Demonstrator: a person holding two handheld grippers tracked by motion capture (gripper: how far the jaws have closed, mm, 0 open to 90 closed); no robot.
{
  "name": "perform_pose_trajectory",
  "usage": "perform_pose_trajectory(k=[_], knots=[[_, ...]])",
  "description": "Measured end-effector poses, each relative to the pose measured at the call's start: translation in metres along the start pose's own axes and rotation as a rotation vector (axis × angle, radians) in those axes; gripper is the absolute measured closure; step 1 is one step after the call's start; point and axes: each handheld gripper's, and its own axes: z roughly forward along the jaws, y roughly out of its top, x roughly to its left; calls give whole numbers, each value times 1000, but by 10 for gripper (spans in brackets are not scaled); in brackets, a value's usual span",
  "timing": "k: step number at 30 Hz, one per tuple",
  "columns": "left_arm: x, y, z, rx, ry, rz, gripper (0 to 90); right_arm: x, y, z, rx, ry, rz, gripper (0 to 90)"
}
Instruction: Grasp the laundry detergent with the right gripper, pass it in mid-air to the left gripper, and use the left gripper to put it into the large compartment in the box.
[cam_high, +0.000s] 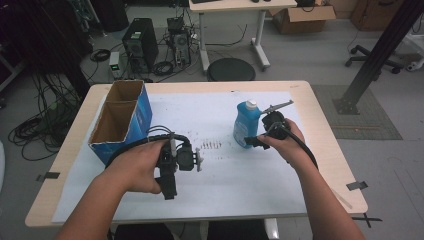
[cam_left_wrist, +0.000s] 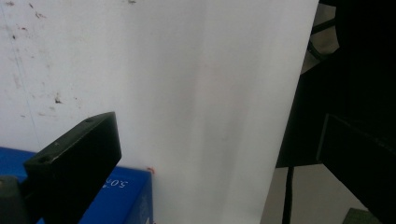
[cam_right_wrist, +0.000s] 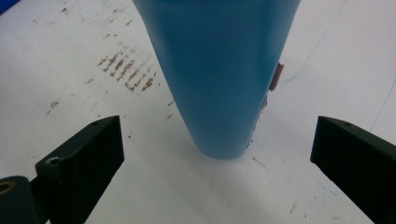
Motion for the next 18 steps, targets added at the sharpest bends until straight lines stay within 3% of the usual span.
perform_pose_trajectory(k=[7,12,18], knots=[[-1,-1,-1,4,4,-3,2,-1,-3,5,-56,-11,1,26],[-2,0,-1,5,4,0,2,0,-6,10,-131,-23,3,23],[-3,1,-1,5,3,0,2,2,-7,16,-164,-49,1,20]])
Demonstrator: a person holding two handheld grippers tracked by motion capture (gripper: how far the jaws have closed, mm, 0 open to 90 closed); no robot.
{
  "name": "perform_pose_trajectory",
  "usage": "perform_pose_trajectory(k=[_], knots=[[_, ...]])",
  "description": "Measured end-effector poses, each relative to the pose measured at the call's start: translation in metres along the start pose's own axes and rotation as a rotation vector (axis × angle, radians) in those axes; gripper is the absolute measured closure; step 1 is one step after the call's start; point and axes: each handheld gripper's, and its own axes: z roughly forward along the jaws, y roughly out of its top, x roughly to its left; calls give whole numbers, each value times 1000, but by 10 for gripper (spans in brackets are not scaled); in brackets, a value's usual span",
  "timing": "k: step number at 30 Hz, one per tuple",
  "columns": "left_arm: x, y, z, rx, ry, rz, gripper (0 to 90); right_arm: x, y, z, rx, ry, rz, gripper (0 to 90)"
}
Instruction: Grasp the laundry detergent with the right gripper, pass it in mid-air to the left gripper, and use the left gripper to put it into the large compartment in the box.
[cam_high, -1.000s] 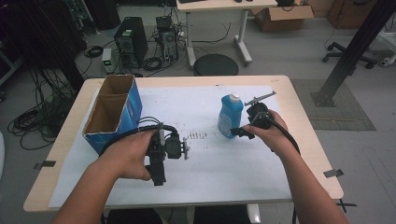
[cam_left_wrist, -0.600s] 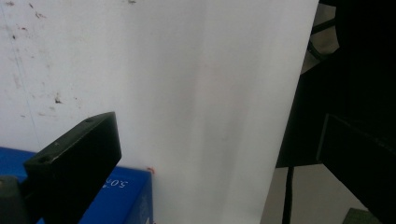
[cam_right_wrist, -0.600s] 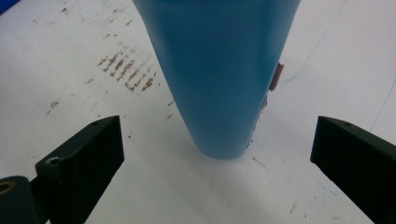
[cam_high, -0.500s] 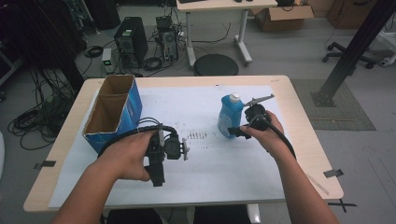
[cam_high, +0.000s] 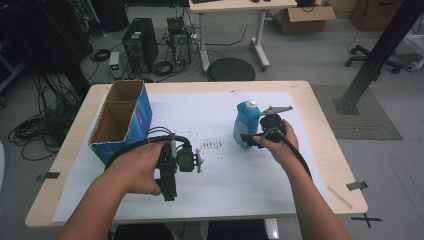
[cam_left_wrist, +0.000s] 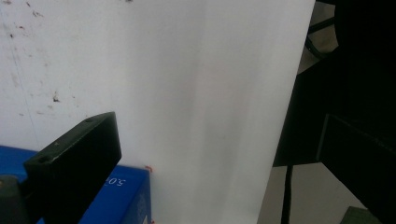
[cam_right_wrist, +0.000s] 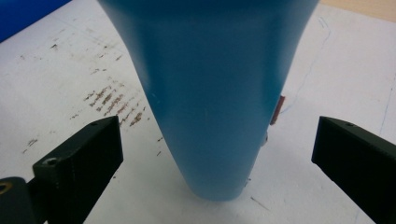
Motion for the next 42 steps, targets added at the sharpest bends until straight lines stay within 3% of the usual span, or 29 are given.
perform_pose_trajectory(k=[10,34,42], knots=[[-1,-1,1,0,-1,1,2,1,-5,7,-28,-4,10,19],[-6,-5,0,9,6,-3,2,1,-20,25,-178,-19,41,12],[-8,-5,0,11,10,-1,2,0,-22,29,-203,-24,52,11]])
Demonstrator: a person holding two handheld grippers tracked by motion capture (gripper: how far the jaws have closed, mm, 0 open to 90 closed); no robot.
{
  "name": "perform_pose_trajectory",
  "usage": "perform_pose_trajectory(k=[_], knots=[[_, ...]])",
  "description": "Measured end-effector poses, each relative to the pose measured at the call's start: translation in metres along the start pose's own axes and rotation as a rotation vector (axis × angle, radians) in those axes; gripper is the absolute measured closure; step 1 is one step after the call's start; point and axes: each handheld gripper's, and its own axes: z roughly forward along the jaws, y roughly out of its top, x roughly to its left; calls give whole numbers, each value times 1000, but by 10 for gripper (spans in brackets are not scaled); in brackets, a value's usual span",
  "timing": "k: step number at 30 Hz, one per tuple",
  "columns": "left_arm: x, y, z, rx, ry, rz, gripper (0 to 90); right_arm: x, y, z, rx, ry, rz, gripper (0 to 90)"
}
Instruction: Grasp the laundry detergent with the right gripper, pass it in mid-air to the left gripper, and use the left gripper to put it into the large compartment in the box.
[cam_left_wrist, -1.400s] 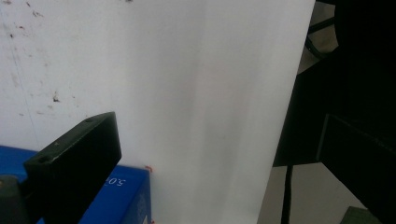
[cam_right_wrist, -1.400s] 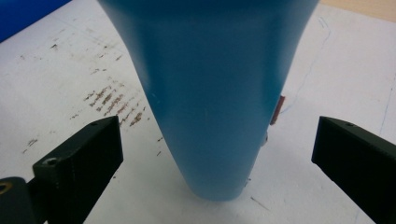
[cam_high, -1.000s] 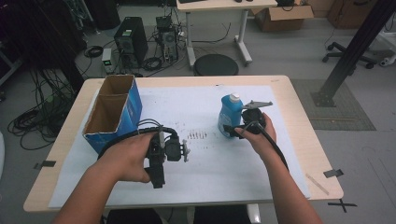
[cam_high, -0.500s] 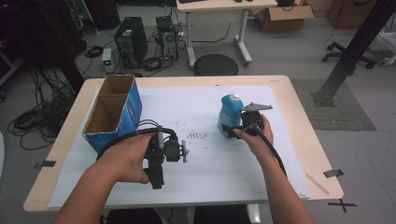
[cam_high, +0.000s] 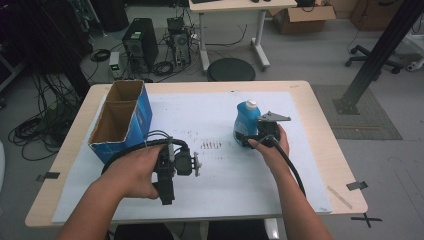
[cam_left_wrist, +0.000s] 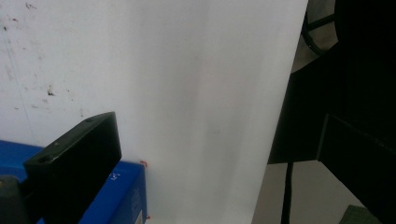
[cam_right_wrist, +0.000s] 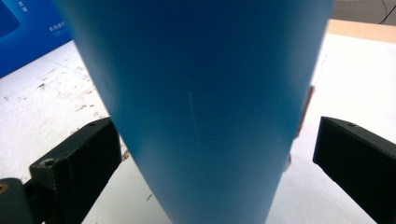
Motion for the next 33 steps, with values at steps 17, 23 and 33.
perform_pose_trajectory(k=[17,23,33], knots=[[-2,-6,2,-11,-7,-4,2,1,-2,5,-66,-24,-9,34],[-2,-5,2,-17,-4,-4,4,2,-3,4,-74,-35,-13,96],[-3,-4,2,-15,-5,-1,4,2,-4,6,-69,-30,-16,184]])
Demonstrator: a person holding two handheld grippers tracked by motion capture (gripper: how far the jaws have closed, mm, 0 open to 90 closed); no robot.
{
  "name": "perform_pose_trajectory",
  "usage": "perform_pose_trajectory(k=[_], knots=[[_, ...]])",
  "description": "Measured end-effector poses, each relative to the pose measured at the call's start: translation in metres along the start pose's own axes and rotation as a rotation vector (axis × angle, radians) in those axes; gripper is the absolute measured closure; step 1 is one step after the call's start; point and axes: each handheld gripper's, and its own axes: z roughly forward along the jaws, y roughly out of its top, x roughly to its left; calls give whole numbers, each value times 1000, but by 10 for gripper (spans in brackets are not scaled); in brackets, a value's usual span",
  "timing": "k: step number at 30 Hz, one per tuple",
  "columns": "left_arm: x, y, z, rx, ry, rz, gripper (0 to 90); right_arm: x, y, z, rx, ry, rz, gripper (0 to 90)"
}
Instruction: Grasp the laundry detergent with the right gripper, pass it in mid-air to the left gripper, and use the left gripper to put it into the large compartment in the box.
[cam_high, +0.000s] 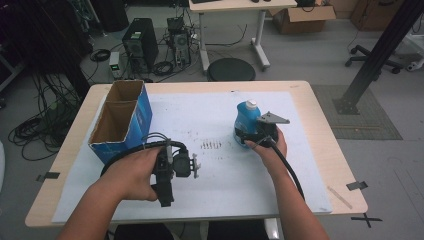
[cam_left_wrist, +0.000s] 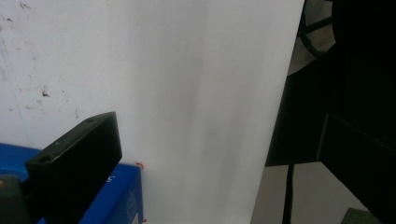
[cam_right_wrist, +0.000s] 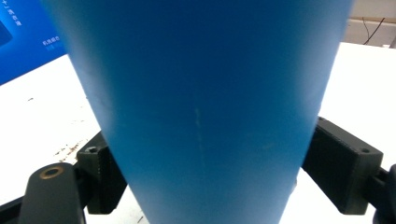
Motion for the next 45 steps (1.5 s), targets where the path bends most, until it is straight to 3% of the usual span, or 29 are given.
perform_pose_trajectory(k=[29,45], knots=[[3,-2,2,-14,-2,-13,4,2,1,-1,-16,21,-25,342],[4,-2,2,-9,-3,-20,4,4,0,1,-20,-21,-70,430]])
